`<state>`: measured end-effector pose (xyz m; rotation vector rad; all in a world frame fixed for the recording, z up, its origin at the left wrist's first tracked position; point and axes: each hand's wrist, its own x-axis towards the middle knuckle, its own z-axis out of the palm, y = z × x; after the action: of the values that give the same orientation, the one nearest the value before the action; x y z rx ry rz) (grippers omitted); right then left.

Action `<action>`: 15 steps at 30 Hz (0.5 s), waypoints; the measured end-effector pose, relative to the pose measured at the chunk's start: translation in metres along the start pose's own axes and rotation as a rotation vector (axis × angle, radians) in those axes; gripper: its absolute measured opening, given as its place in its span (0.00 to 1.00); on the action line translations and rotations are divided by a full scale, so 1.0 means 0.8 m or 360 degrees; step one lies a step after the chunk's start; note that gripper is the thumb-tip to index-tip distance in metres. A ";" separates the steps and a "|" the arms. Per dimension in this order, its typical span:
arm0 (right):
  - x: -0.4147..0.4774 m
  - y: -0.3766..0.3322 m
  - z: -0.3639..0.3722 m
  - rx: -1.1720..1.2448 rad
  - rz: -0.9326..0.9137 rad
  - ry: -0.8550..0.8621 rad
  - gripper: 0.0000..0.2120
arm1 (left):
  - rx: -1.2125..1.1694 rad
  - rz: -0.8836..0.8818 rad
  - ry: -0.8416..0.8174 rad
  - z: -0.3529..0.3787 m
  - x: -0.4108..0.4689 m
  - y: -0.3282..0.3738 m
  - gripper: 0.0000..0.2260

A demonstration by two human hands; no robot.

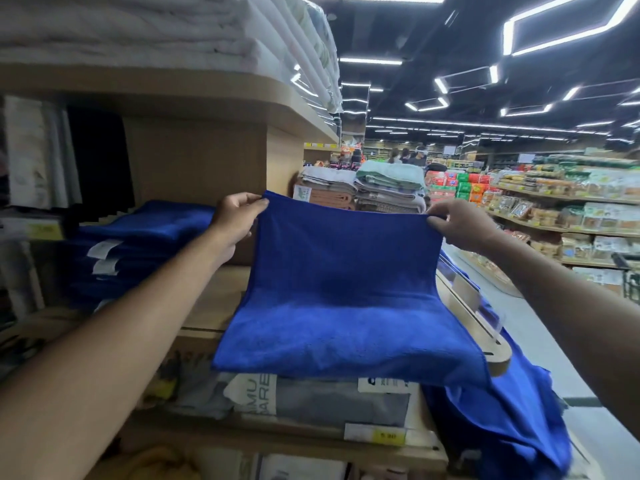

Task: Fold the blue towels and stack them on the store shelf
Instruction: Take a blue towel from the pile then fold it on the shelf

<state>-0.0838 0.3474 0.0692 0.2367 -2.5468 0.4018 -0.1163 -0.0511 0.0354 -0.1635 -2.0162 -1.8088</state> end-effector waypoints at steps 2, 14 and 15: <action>-0.025 -0.007 -0.021 0.0090 -0.0069 0.0083 0.08 | -0.0029 -0.0007 -0.0069 -0.015 -0.020 0.015 0.03; -0.241 -0.036 -0.059 0.0299 -0.0285 -0.0756 0.03 | 0.0677 0.0287 -0.1007 -0.135 -0.195 -0.008 0.07; -0.245 -0.040 -0.060 0.0349 -0.0213 -0.0838 0.04 | 0.0724 0.0284 -0.0998 -0.136 -0.202 -0.009 0.09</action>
<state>0.1113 0.3499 0.0088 0.6681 -2.9699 0.6356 0.0522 -0.1272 -0.0267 -0.8233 -2.6700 -1.2333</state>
